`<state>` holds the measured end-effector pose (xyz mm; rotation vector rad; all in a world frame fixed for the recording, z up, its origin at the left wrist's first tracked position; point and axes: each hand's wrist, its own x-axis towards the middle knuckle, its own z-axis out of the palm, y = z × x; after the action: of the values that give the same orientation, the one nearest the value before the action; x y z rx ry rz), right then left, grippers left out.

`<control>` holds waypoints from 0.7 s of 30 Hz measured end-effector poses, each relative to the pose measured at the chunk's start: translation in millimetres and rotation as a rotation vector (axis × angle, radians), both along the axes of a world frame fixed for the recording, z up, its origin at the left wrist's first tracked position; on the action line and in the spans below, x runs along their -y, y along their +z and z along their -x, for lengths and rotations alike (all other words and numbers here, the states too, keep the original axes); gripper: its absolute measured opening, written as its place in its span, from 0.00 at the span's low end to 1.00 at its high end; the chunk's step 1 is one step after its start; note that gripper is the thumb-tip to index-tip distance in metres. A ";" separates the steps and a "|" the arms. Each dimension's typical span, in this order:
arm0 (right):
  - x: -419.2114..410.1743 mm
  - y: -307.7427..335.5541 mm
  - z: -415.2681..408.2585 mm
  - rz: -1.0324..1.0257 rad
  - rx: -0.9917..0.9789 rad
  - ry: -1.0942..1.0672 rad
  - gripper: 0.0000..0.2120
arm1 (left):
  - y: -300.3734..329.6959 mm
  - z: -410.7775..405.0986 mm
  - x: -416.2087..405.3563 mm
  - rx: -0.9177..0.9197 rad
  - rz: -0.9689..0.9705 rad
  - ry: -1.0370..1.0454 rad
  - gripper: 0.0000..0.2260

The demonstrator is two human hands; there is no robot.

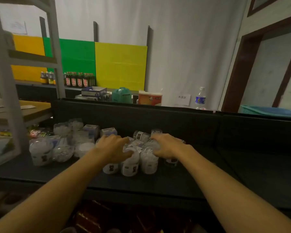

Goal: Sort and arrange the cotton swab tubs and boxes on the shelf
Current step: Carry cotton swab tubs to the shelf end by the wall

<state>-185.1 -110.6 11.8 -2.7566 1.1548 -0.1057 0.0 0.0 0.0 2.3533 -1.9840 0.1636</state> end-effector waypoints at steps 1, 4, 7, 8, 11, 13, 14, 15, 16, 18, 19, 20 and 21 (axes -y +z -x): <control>0.1 -1.8 -3.5 -0.007 -0.033 0.007 0.32 | -2.0 0.0 0.2 0.002 -0.015 -0.012 0.25; 3.7 -7.4 -11.6 0.006 -0.143 0.007 0.36 | -14.8 -2.4 4.6 0.074 0.018 -0.073 0.28; 7.0 -7.6 -16.4 0.015 -0.226 0.023 0.37 | -20.7 -4.8 8.4 0.085 0.048 -0.123 0.34; 5.9 -7.1 -17.5 0.023 -0.236 0.025 0.36 | -22.3 -6.3 9.4 0.090 0.070 -0.139 0.34; 9.4 -10.8 -20.9 0.000 -0.214 -0.025 0.36 | -25.5 -9.8 10.6 0.055 0.092 -0.191 0.33; 10.9 -11.6 -20.7 -0.024 -0.190 -0.064 0.35 | -26.0 -13.4 11.4 0.040 0.093 -0.217 0.33; 11.4 -12.1 -19.4 -0.046 -0.172 -0.090 0.34 | -25.6 -15.1 11.6 0.034 0.089 -0.230 0.33; 11.5 -12.3 -17.2 -0.071 -0.147 -0.118 0.34 | -25.6 -16.3 12.2 0.027 0.087 -0.243 0.32; 10.4 -12.1 -14.4 -0.094 -0.121 -0.146 0.33 | -25.4 -16.9 12.8 0.019 0.083 -0.258 0.31; 6.4 -11.4 -6.9 -0.134 -0.058 -0.192 0.32 | -21.6 -17.3 13.5 -0.003 0.070 -0.281 0.30; 3.7 -10.6 -2.2 -0.166 -0.010 -0.205 0.32 | -17.0 -17.2 14.3 -0.020 0.055 -0.295 0.30; 0.1 -9.2 3.2 -0.200 0.047 -0.210 0.32 | -11.2 -17.1 15.6 -0.037 0.037 -0.309 0.31; -3.7 -7.1 9.6 -0.220 0.107 -0.219 0.31 | -4.8 -16.9 17.3 -0.054 0.020 -0.329 0.31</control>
<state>-194.8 -106.8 4.7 -2.3998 1.3475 -0.1401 16.9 -17.3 -4.8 1.9597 -2.2907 0.1013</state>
